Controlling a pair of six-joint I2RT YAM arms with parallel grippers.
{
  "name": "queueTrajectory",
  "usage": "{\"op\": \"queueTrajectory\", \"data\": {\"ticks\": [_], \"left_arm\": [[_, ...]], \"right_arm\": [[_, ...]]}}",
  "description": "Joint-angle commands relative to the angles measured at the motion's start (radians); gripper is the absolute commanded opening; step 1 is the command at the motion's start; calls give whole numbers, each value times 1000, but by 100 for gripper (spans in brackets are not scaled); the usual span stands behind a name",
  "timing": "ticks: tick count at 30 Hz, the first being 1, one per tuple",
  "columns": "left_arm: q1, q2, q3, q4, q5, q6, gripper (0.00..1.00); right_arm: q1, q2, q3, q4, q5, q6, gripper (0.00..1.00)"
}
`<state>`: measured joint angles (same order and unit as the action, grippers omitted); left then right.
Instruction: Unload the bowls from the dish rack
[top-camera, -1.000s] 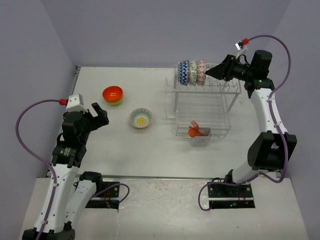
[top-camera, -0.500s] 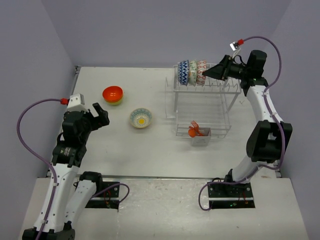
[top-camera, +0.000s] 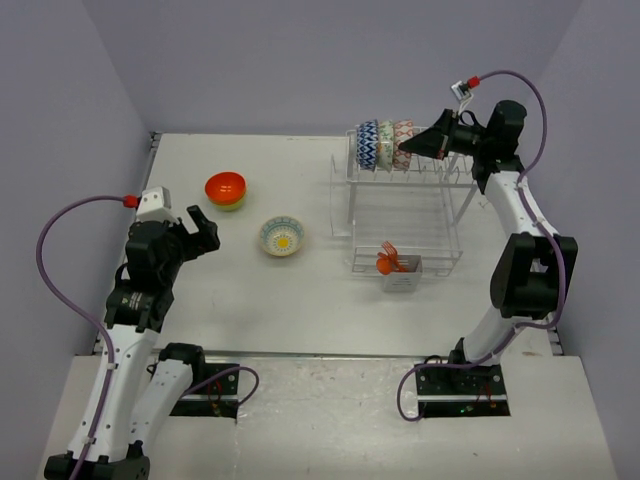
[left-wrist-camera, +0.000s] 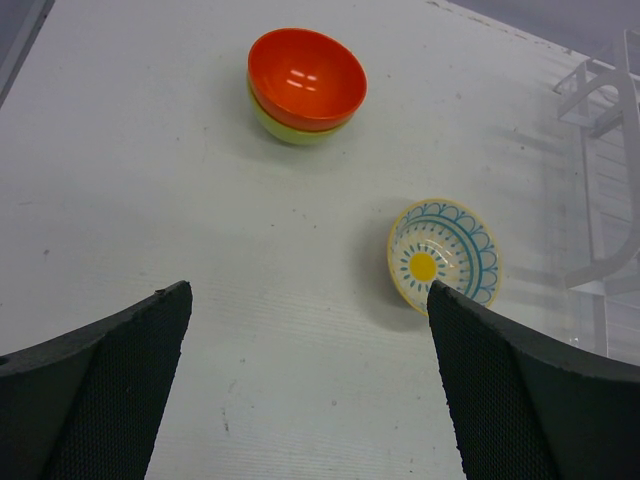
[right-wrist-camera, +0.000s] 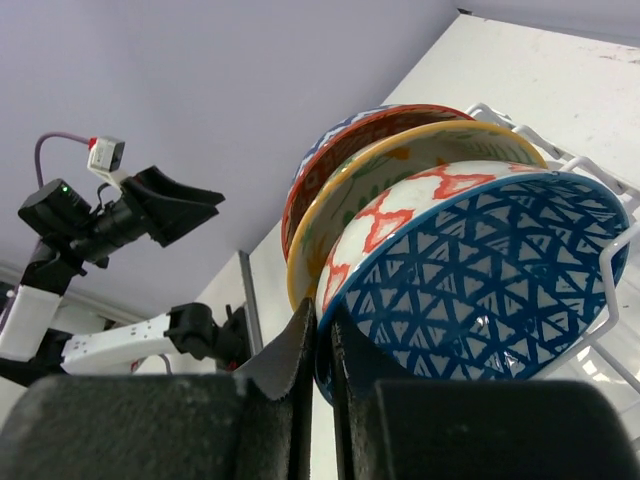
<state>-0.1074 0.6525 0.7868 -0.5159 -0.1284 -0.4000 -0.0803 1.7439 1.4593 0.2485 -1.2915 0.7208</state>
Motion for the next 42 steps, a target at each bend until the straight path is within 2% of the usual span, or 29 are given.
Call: {"op": "queueTrajectory", "data": {"ticks": [1,2,8,15,22,40,41,42], "left_arm": [[-6,-4,-9,48,21,21,100],[-5,-2,-9,48,21,21,100],[-5,-4,-9,48,21,23,100],[-5,-5,-9,48,19,23,100],[-5,-7,-11,48,21,23,100],[-5,-13,-4,36,-36,7,100],[-5,-22,0,33,-49,4,100],[-5,-27,0,28,-74,-3,100]], "right_arm": [[-4,0,-19,89,-3,39,5],[-4,-4,-23,97,0,39,0],[-13,-41,-46,158,-11,78,0],[-39,-90,-76,340,-15,206,0],[-56,-136,-89,388,-6,223,0],[-85,-285,-100,429,43,289,0],[-78,-299,-96,417,41,255,0],[-53,-334,-88,328,41,214,0]]}}
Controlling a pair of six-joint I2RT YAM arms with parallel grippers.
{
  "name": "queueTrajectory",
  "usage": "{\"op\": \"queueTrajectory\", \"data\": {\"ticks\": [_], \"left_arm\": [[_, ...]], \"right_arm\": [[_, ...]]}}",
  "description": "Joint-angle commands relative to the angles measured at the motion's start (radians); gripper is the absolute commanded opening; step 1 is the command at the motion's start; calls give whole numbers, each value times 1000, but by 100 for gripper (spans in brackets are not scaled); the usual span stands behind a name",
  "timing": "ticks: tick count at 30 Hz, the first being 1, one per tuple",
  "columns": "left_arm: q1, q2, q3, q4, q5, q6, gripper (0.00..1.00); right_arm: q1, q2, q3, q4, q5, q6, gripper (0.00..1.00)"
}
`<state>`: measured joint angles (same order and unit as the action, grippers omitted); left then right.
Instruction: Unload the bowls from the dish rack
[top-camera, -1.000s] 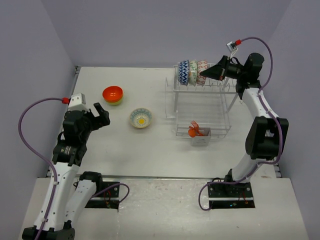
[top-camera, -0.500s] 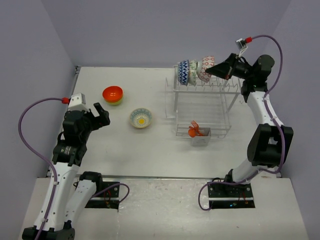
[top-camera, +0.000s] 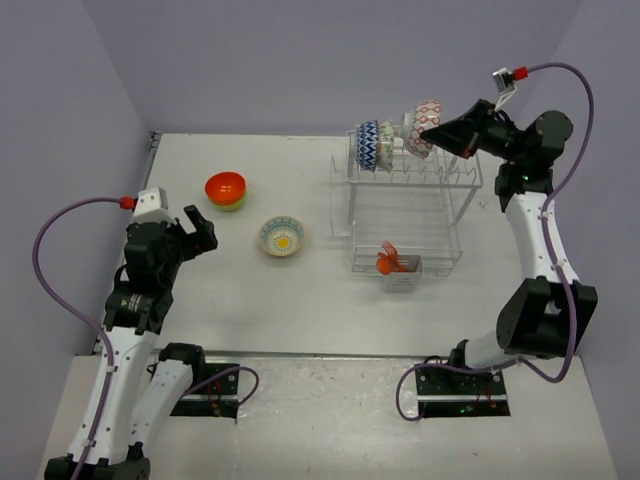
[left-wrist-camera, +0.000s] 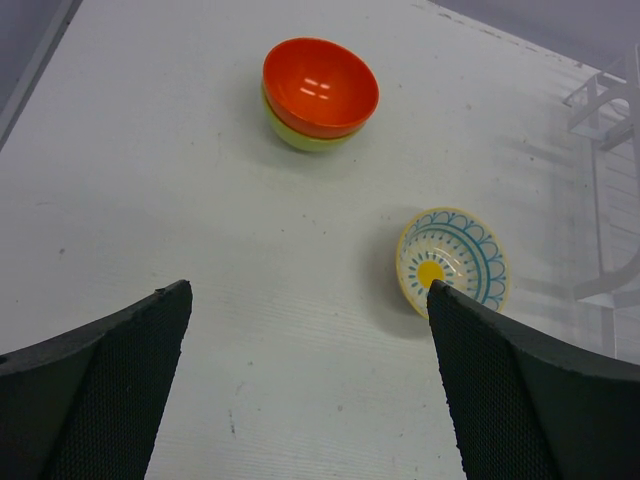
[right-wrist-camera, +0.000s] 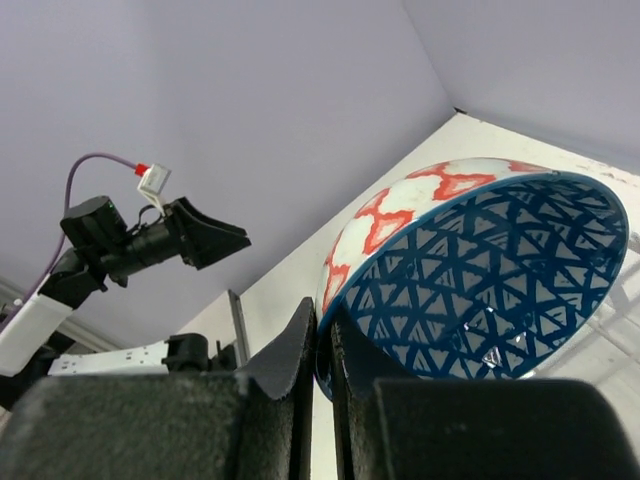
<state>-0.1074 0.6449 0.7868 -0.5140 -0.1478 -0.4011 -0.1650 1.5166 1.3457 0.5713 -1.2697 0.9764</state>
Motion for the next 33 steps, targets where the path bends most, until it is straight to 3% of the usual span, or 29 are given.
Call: {"op": "queueTrajectory", "data": {"ticks": [1,2,3,4,6,7,11,15,19,23,28,33], "left_arm": [[-5,-24,2,23,-67,-7,100],[-3,-34,3,20,-82,-18,100],[-3,-39,6,11,-116,-24,100],[-3,-54,11,5,-133,-37,100],[-2,-70,17,-21,-206,-56,100],[-2,-91,19,-26,-228,-70,100],[-2,-140,25,-52,-320,-102,100],[-2,-160,37,-76,-372,-127,100],[-2,-160,42,-84,-388,-136,100],[-2,-157,40,-84,-388,-136,100],[-2,-156,45,-90,-395,-137,100],[-2,-156,46,-90,-397,-137,100]], "right_arm": [[51,-128,61,-78,32,-106,0],[106,-153,90,-340,58,-307,0],[143,-197,172,-488,167,-429,0],[265,-217,217,-783,261,-673,0],[401,-262,268,-939,445,-835,0],[511,-278,254,-980,571,-894,0],[732,-366,123,-953,829,-924,0],[968,-351,79,-1013,1136,-1010,0],[1203,-221,113,-1128,1452,-1071,0],[1341,-64,196,-1257,1744,-1073,0],[1447,129,322,-1381,1862,-1053,0],[1484,220,395,-1423,1825,-1064,0]]}}
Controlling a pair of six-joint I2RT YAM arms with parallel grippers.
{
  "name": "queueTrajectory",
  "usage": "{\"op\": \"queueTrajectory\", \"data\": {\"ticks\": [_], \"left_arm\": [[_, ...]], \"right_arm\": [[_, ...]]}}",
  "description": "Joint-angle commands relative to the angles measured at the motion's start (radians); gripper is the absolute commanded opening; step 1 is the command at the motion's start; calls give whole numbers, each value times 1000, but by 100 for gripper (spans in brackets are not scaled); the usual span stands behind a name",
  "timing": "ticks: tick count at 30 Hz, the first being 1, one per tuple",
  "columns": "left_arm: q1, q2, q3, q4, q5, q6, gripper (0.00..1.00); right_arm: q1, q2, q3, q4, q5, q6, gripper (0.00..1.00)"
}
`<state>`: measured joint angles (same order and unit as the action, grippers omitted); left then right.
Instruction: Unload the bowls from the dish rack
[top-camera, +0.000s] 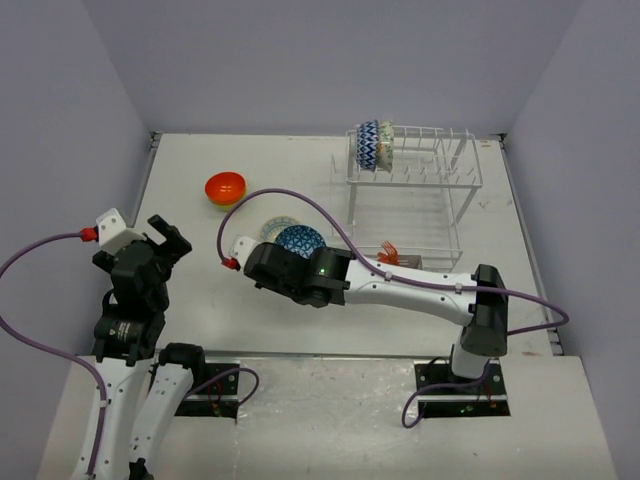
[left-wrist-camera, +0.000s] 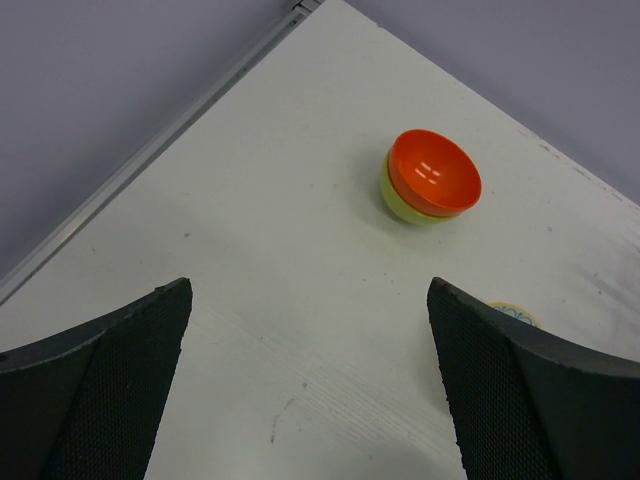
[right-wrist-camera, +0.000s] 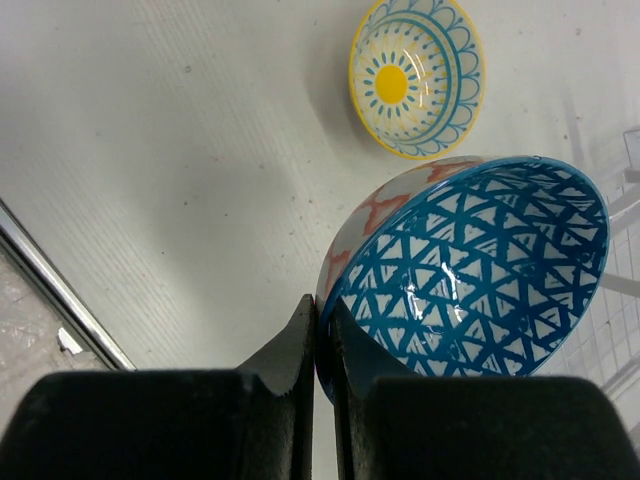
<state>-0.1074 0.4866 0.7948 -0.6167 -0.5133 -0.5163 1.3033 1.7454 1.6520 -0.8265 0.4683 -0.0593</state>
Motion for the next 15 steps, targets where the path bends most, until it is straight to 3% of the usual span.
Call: {"op": "queueTrajectory", "data": {"ticks": [1,6,15], "left_arm": [[-2,3,37,12,-31,-22,100],[-2,-3,37,11,-33,-21,100],[-2,-6,32,15,-27,-13,100]], "right_arm": [[16,-1,94,-25,76,-30,0],[17,23,83,-2,-25,-54,0],[17,120,-9,53,-63,-17,0]]}}
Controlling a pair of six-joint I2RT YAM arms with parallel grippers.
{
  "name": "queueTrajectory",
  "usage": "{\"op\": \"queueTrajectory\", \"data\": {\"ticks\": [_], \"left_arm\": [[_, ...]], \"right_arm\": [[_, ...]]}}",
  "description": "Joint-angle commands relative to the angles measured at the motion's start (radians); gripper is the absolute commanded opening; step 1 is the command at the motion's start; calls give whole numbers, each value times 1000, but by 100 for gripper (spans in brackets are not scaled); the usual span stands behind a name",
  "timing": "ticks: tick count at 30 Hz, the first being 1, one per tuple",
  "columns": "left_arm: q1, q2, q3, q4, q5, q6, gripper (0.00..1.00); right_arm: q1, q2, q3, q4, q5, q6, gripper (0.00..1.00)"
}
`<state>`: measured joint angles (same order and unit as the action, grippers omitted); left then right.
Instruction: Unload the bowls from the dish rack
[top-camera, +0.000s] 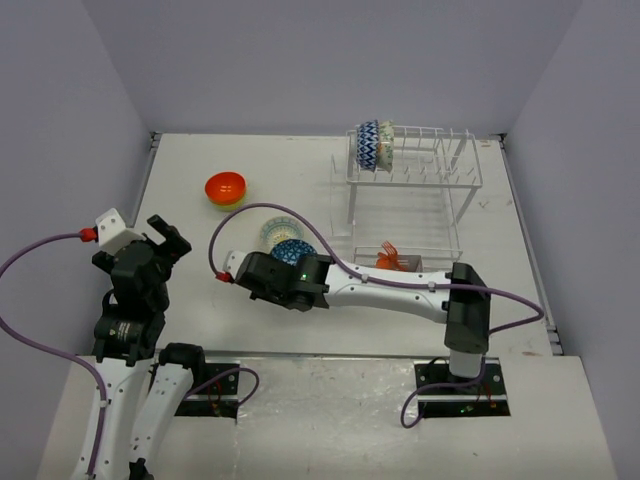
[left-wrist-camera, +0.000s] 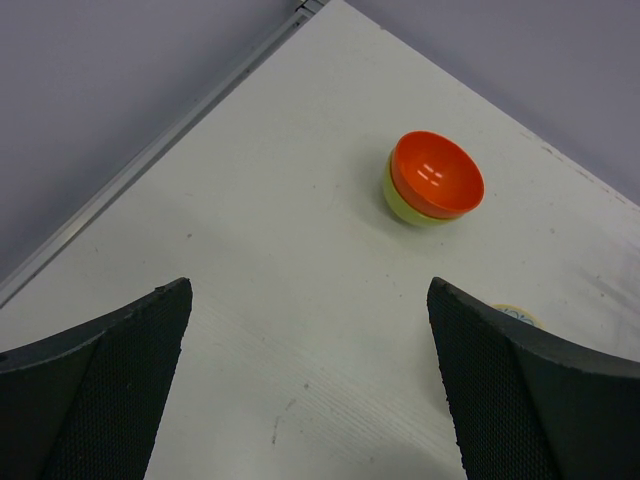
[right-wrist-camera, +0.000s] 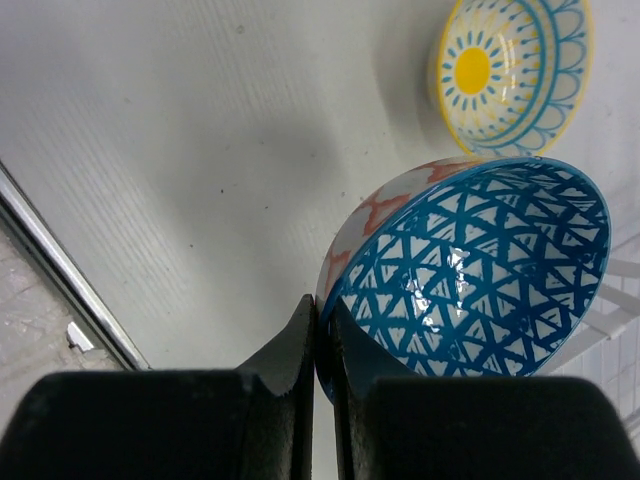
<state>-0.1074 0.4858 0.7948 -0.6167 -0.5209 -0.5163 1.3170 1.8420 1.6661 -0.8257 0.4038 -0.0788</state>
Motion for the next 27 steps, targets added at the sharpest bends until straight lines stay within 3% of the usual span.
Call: {"op": "queueTrajectory", "data": {"ticks": [1,21,24,25,27], "left_arm": [[-2,-3,32,15,-19,-13,100],[-2,-3,29,18,-11,-5,100],[-2,-4,29,18,-13,-5,100],[-2,-4,29,18,-13,-4,100],[-2,-3,29,20,-7,-1,100]], "right_arm": [[5,34,-38,57,6,4,0],[-7,221,-32,83,-125,31,0],[-9,218,-19,54,-120,59,13],[-7,211,-17,43,-114,68,36],[-4,157,-37,48,-115,71,48]]}}
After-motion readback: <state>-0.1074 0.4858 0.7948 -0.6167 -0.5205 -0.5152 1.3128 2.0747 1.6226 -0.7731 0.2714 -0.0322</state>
